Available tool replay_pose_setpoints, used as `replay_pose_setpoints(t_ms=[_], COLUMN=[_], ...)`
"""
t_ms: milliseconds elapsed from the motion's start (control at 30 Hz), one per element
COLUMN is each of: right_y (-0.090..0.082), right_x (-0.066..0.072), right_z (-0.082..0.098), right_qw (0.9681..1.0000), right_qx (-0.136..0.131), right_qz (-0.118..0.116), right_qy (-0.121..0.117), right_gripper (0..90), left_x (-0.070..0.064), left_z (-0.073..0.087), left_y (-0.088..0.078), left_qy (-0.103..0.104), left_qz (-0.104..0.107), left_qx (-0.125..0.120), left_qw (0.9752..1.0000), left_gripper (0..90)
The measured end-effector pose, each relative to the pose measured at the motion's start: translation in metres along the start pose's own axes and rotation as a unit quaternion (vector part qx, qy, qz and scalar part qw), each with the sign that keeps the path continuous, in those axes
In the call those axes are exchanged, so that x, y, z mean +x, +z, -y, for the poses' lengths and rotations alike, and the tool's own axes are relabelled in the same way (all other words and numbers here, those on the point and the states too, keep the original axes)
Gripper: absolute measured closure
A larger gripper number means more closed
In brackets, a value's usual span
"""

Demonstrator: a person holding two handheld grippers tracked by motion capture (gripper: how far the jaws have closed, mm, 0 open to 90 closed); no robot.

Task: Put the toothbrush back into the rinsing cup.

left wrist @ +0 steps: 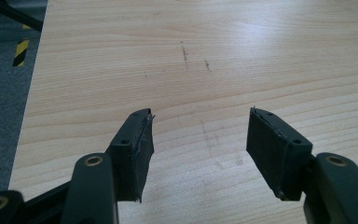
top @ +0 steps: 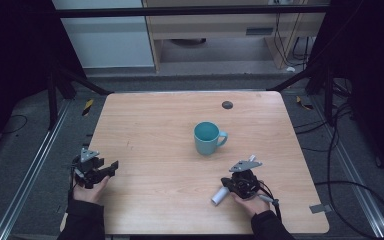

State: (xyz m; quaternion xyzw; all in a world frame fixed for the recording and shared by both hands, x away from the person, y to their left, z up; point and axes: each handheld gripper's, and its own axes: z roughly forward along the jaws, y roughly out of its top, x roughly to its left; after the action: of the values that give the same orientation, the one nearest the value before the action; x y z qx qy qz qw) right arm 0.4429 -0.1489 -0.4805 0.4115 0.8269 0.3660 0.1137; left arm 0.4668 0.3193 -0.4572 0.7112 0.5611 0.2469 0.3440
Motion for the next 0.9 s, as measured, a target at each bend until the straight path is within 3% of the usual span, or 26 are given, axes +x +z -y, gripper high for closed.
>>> replay_pose_setpoints(t_ms=[900], right_y=[-0.013], right_x=[-0.007], right_z=[0.011], right_qw=[0.9999], right_qx=[0.006], right_qz=[0.01], right_qy=[-0.002], right_gripper=[89.6], left_x=[-0.001], left_z=[0.0], left_y=[-0.001], left_qy=[0.0], left_qz=[0.0], left_qx=[-0.001], left_qw=[1.0], left_gripper=[40.2])
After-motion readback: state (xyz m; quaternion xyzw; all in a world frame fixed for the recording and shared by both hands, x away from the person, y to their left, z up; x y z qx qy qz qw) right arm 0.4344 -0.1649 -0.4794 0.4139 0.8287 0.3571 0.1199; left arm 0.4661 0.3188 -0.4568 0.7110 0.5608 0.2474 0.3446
